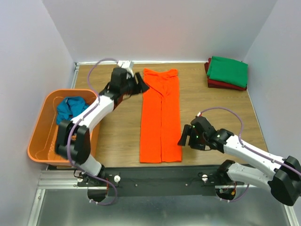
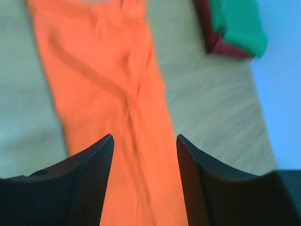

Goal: Fold and stack the t-shirts
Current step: Fold the tshirt

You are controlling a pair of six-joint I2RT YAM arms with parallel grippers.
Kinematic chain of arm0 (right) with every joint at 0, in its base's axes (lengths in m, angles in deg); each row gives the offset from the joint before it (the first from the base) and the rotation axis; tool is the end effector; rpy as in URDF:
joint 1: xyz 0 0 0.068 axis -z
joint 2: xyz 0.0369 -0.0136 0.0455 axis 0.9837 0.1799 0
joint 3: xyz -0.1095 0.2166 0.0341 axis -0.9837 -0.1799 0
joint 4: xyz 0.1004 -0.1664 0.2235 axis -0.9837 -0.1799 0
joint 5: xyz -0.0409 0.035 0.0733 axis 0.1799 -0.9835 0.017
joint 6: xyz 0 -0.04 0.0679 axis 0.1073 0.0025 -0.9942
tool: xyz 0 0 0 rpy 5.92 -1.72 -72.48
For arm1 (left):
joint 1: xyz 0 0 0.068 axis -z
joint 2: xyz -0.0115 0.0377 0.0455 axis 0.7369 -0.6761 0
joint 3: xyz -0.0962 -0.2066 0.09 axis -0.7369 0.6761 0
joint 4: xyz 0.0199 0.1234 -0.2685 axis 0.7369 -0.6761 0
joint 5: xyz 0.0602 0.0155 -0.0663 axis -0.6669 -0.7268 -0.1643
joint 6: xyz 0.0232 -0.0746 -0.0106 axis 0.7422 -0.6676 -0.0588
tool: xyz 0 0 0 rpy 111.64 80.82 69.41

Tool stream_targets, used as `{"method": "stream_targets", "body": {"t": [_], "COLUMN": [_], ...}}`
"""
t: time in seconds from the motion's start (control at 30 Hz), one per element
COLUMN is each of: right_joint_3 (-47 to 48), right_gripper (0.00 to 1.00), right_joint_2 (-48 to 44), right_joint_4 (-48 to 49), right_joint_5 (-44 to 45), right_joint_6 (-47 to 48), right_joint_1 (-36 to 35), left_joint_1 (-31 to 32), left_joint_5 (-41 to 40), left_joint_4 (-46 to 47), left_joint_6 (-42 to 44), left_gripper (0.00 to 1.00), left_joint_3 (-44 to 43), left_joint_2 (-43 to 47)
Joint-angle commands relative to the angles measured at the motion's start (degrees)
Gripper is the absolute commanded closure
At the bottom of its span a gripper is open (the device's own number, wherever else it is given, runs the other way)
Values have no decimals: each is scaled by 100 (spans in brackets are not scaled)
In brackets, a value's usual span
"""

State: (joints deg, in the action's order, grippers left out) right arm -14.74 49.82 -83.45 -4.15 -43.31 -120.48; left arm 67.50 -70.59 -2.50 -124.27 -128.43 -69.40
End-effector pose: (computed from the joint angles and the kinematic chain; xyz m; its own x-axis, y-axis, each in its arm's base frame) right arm 0.1928 0.1636 0.1265 -0.8974 0.2437 -0.3679 0.0829 0.9120 0.4018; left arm 0.4058 -0.1678 0.2433 -0.6385 -0.3570 -0.6818 0.2421 0.7478 -0.6182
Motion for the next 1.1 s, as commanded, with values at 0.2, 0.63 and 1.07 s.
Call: {"method": "stream_targets", "body": {"t": [0.2,0.63,1.07], "right_joint_3": [-959,-1768,-2383], "right_gripper": [22,33,49], "right_joint_2": [-743,-1693,-1693], "right_joint_4": [-92,-5,891], "right_joint_5": [-1573,-1591,-1836], "right_joint_6": [-381,-1348,-1919], "right_joint_1": [58,67,59], "left_joint_1": [536,1811,2637], "left_joint_5": [-1186,-1704,-1625], "left_joint_4": [-607,-1699,-1479], "left_joint_6": [-399,-2130,-2957], "left_gripper": [41,49,52], "left_joint_3": [3172,4518,5574], "left_joint_2": [2700,4557,5156]}}
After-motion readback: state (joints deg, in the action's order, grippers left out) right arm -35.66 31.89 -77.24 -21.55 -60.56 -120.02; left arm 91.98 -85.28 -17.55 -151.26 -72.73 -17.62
